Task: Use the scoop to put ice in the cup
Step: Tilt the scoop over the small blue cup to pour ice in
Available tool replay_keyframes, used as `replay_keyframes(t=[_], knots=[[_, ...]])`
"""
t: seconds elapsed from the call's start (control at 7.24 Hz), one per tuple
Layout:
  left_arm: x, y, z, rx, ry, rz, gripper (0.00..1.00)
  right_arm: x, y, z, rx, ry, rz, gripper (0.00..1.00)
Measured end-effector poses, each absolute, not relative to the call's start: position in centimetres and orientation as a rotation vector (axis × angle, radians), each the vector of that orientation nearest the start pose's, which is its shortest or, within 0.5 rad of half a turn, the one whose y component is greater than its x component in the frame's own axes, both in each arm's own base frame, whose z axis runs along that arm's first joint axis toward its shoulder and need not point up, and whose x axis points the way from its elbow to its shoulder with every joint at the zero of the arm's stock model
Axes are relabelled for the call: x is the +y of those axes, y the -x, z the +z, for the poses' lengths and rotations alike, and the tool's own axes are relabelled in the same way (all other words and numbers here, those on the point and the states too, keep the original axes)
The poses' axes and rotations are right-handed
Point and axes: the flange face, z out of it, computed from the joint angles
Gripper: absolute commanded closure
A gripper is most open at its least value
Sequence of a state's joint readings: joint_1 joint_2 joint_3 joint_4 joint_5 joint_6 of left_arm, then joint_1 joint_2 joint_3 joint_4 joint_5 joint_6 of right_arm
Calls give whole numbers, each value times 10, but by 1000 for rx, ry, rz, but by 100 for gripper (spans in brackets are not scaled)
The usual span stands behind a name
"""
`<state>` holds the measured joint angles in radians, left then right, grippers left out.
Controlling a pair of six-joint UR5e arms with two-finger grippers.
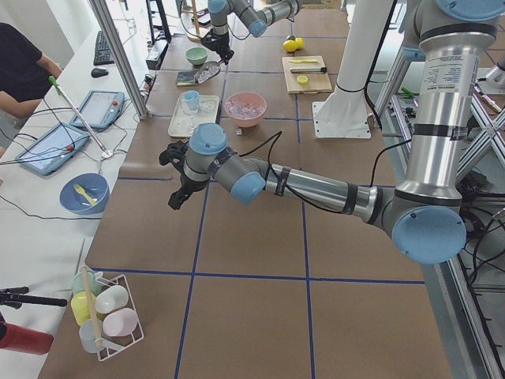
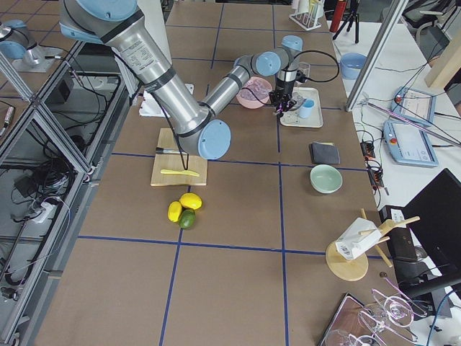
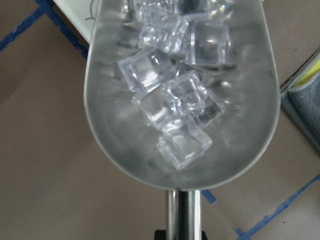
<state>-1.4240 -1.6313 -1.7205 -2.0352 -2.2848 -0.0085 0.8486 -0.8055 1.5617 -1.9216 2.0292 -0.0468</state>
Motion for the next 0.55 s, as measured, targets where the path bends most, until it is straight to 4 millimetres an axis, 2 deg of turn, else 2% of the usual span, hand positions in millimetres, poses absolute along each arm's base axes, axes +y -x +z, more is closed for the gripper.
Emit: replay_keyframes(t=[0.28, 0.55], knots=[[-534, 3, 512, 730, -559, 331, 0, -595, 412, 237, -560, -163, -831, 100], [-528, 6, 524, 729, -538, 324, 0, -612, 429, 205, -538, -90, -819, 100]])
